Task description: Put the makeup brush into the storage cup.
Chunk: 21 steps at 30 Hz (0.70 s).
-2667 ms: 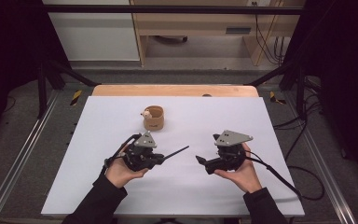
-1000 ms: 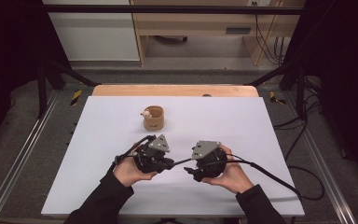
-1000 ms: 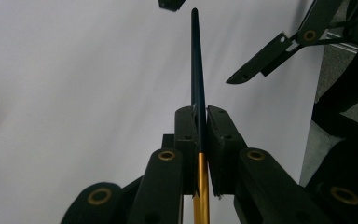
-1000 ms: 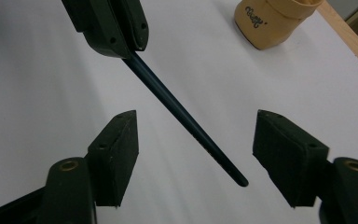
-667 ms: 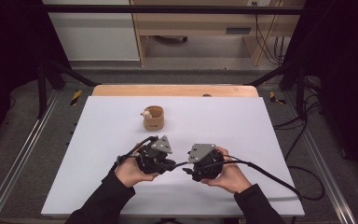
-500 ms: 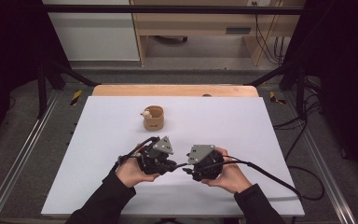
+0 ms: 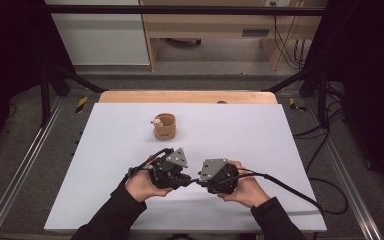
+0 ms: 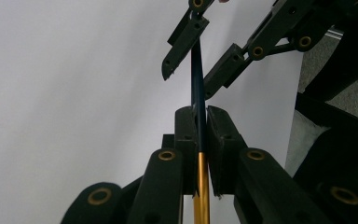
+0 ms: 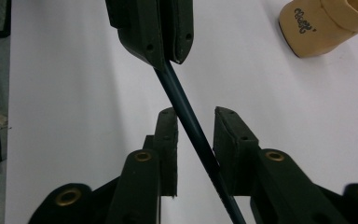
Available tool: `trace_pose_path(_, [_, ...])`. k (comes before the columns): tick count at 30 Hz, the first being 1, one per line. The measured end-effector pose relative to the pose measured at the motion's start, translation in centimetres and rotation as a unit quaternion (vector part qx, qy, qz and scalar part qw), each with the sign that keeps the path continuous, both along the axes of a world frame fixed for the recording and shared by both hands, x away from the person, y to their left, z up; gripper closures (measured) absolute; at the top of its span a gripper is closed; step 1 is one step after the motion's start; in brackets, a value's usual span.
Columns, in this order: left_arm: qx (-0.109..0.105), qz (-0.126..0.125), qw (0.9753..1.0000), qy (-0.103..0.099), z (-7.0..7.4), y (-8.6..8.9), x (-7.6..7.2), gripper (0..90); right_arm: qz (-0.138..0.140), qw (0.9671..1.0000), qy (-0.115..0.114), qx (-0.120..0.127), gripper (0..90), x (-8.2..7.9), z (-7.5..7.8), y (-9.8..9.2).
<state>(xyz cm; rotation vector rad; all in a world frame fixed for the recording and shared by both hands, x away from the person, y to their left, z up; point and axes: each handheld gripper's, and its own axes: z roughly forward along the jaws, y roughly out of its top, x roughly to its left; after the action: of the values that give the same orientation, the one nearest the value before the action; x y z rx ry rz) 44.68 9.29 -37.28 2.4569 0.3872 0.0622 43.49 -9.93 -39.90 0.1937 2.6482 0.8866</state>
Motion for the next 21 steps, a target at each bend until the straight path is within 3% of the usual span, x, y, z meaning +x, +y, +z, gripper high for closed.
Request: trace_pose_path(21, [-0.007,-0.001,1.0000,0.007,-0.23,0.18,0.40,81.2,0.025,0.9996,-0.002,-0.014,78.3,-0.17,-0.33,0.05])
